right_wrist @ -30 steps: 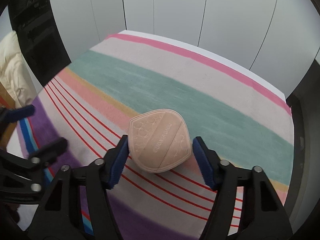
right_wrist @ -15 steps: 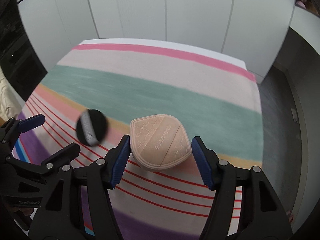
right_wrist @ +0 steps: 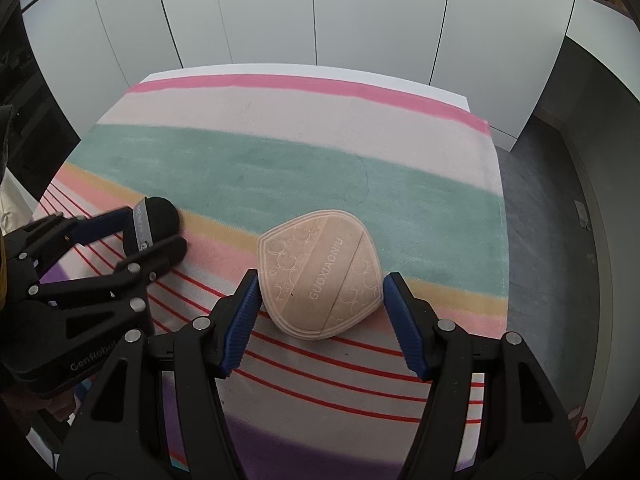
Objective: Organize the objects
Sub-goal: 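Lift the black puff in the left tool while the right tool releases the beige sponge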
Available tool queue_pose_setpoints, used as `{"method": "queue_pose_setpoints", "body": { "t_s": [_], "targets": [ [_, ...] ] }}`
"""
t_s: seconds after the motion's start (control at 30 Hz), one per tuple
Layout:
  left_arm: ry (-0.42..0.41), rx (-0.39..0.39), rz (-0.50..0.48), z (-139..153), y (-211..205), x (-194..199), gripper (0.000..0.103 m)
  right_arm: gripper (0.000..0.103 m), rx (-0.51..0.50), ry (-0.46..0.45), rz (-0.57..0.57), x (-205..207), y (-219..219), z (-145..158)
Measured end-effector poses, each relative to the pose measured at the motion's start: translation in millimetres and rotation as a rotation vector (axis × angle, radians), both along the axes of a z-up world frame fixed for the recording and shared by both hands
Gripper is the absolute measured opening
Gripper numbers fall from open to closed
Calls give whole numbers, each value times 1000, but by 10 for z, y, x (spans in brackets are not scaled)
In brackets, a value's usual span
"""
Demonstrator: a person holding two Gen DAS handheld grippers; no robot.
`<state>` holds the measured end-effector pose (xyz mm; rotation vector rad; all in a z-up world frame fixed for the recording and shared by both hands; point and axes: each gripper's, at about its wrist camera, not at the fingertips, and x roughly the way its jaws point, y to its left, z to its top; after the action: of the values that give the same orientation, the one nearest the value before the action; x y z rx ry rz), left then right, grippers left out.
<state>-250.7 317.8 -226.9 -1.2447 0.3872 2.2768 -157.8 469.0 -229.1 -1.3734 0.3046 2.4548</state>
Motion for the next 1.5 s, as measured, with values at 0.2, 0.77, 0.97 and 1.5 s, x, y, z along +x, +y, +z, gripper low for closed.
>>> {"method": "queue_pose_setpoints", "body": {
  "t_s": [0.2,0.77,0.97,1.5],
  "targets": [
    [14,-5,9,155,-95,71,52,65,-6,13,-2,1,-84,122],
    [67,39,68,1250,-545,437,52,65,-37,62,-39,222,-408,1010],
    [94,45,91,1615,-762,694,52,65,-61,86,-60,482,-586,1380],
    [144,119,151,2165,-1178,1406,52,65,-46,150,5,1195,-1089,2076]
  ]
}}
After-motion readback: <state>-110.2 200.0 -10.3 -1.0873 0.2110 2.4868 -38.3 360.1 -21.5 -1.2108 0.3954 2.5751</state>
